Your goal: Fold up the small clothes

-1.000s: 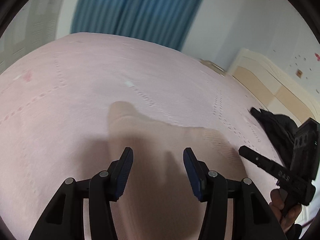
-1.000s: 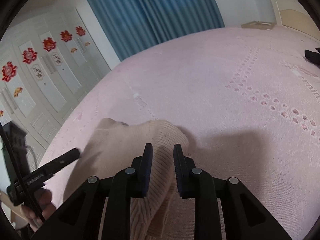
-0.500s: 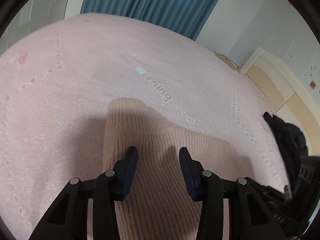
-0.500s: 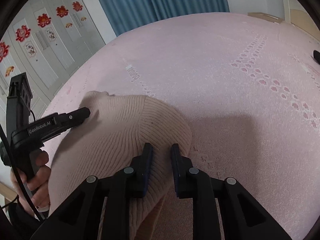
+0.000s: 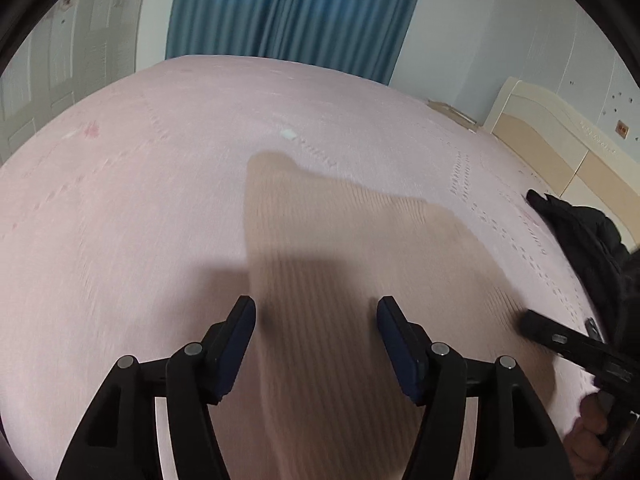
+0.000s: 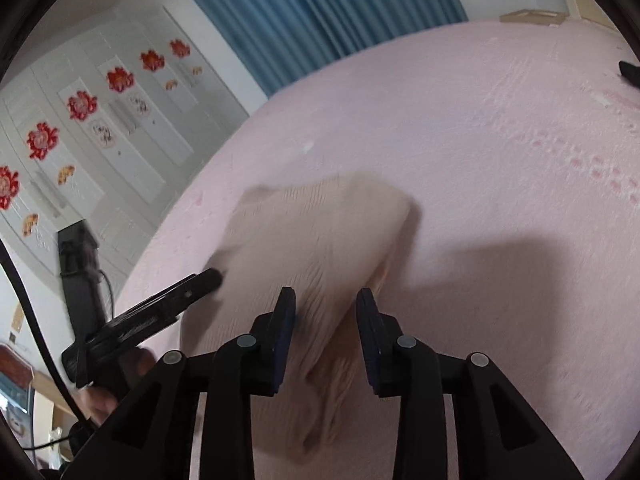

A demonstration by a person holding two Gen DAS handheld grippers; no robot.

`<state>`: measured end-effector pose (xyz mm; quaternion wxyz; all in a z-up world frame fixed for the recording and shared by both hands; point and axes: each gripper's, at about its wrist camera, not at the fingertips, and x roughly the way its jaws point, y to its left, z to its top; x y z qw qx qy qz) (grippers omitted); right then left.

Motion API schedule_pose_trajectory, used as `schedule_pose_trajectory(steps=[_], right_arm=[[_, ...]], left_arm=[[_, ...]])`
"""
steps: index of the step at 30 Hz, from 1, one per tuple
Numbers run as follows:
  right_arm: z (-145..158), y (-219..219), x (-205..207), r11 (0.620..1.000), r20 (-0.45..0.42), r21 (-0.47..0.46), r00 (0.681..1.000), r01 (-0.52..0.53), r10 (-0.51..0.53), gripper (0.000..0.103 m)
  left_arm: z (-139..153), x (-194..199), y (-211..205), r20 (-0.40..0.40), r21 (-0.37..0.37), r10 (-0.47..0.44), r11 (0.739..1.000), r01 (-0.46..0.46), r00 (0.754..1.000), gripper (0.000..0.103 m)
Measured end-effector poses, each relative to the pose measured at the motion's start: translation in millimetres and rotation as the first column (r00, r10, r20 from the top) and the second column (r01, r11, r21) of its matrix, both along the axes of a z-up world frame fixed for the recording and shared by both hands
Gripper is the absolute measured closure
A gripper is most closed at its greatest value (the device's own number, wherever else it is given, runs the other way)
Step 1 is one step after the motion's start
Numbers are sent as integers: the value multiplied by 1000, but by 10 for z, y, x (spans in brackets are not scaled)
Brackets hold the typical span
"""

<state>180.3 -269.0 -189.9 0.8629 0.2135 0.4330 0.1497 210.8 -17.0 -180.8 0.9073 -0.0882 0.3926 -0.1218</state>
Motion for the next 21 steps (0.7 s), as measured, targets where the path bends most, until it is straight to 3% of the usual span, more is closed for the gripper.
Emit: schedule_pose_trajectory(steps=[2, 4, 6, 7, 9, 11, 14, 17, 21], right_arm=[[-60, 141, -12, 999, -21, -52, 1000, -16, 15, 90], [9, 201, -88, 995, 46, -104, 999, -4, 9, 91], [124, 139, -189, 998, 108, -63, 994, 2, 5, 92], [117, 125, -194, 997, 98, -76, 995, 10, -2, 92], [-61, 168, -145, 981, 16, -188, 999, 43, -41, 92], [-127, 189, -157, 979, -5, -195, 998, 66, -69, 88], [63, 136, -275, 981, 46, -176, 996, 83, -76, 71], [171, 4, -436, 986, 75, -120, 991, 119, -111, 70], [220, -35, -573, 993, 73, -63, 993, 99, -95, 70]], left_arm=[[9, -202, 95, 14, -21, 12, 1000, -12, 1000, 40], [32, -395, 179, 5, -44, 7, 999, -7, 1000, 40], [8, -545, 189, -6, -62, -6, 998, 6, 1000, 40], [-14, -595, 192, -12, -53, -8, 999, 7, 1000, 40], [-58, -669, 145, -21, 8, -7, 1000, 7, 1000, 40], [-65, -712, 123, -18, 29, -2, 1000, 3, 1000, 40], [-52, -759, 208, -23, 3, 20, 1000, -20, 1000, 40], [-51, -791, 307, -33, -21, 48, 999, -49, 998, 40], [-93, -818, 278, -55, 8, 63, 998, -63, 997, 40]])
